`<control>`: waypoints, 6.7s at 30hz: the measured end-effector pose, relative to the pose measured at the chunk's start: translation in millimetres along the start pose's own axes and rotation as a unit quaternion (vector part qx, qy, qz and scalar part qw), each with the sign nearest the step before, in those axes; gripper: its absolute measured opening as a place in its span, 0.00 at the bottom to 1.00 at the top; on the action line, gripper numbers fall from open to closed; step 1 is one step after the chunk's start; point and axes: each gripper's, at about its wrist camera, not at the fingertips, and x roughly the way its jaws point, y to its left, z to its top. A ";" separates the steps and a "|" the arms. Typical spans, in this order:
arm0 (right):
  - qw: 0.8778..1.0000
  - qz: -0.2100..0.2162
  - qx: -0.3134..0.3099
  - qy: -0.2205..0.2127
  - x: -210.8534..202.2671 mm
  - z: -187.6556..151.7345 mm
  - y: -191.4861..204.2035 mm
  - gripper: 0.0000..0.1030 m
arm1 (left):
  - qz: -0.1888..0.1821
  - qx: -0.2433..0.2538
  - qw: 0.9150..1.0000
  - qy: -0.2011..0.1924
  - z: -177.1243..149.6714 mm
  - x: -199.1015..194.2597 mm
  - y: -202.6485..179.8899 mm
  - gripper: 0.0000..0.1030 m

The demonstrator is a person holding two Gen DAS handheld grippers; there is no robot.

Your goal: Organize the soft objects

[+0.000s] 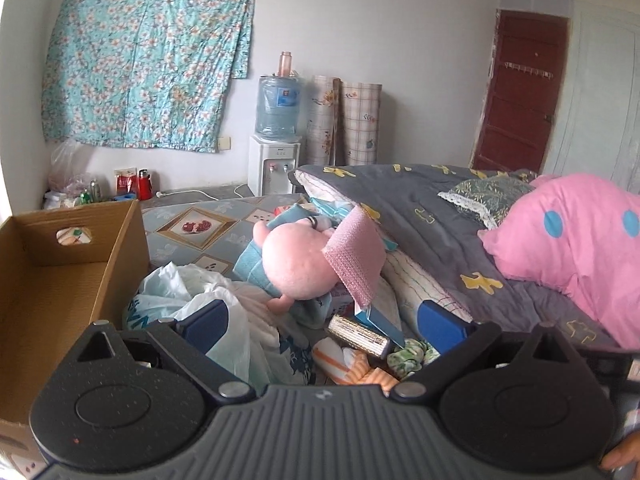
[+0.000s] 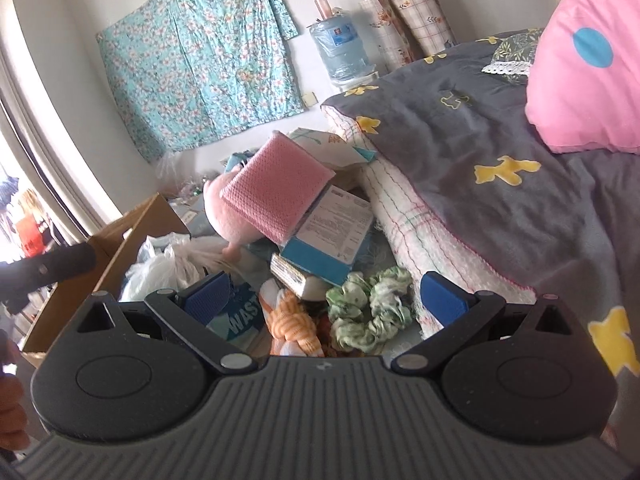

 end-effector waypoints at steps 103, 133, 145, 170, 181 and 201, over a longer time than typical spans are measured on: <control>0.933 0.272 -0.038 0.234 233.1 66.2 343.1 0.48 | 0.116 -0.187 0.973 0.066 77.5 19.1 296.4 0.38; 0.950 0.262 -0.069 0.157 258.7 100.5 294.8 0.51 | 0.173 -0.233 0.932 0.218 58.0 173.6 386.5 0.75; 0.948 0.268 -0.068 0.159 262.0 97.0 290.9 0.52 | 0.105 -0.296 0.924 0.219 47.4 220.8 401.5 0.57; 0.963 0.241 -0.048 0.113 170.4 101.4 227.1 0.61 | 0.125 -0.265 0.950 0.106 106.6 93.4 328.9 0.86; 0.986 0.140 -0.055 0.065 81.6 114.9 118.1 0.68 | 0.050 -0.168 0.984 0.022 100.8 6.1 195.2 0.95; 0.980 0.055 0.093 0.166 120.0 88.8 -33.2 0.69 | -0.077 0.009 0.995 0.059 8.4 90.9 3.5 0.66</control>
